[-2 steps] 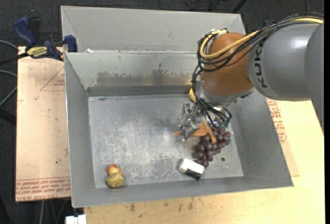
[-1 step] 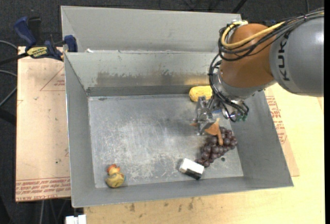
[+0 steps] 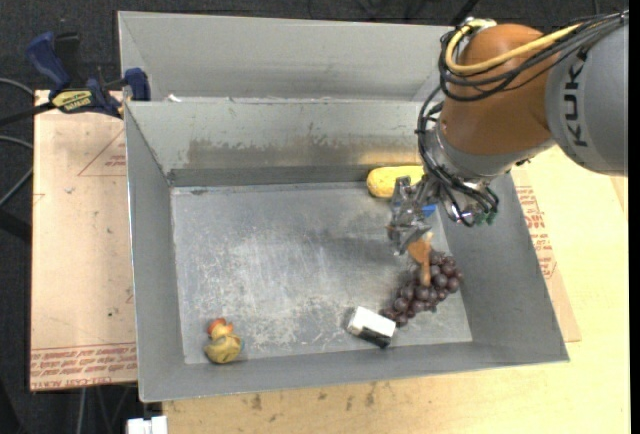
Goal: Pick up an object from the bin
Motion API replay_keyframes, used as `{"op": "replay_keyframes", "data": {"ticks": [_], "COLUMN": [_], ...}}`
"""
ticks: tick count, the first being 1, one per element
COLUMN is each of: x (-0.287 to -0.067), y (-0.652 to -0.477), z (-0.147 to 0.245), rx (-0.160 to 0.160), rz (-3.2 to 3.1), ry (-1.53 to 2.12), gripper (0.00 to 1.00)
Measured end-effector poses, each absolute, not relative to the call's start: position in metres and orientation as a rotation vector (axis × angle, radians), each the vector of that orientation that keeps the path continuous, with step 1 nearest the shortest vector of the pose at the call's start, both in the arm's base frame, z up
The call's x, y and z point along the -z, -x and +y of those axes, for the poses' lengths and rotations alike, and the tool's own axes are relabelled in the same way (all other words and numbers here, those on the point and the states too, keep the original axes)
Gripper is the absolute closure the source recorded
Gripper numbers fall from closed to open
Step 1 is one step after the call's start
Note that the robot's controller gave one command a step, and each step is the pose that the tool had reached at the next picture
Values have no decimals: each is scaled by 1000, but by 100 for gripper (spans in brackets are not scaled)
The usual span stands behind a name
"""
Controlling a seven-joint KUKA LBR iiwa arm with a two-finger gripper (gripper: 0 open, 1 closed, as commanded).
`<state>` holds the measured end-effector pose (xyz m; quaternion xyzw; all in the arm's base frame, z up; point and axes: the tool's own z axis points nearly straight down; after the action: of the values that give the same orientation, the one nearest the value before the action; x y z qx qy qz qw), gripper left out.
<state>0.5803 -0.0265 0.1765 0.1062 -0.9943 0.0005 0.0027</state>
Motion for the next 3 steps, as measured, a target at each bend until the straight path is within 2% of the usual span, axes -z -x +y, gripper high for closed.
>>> {"op": "replay_keyframes", "data": {"ticks": [1, 2, 3], "x": [-165, -141, -189], "y": [-584, -583, -553], "z": [-23, -26, 4], "rx": [0, 4, 2], "rz": [-3155, -3146, -3104], "ry": [-151, -16, -499], "gripper": [100, 100, 100]}}
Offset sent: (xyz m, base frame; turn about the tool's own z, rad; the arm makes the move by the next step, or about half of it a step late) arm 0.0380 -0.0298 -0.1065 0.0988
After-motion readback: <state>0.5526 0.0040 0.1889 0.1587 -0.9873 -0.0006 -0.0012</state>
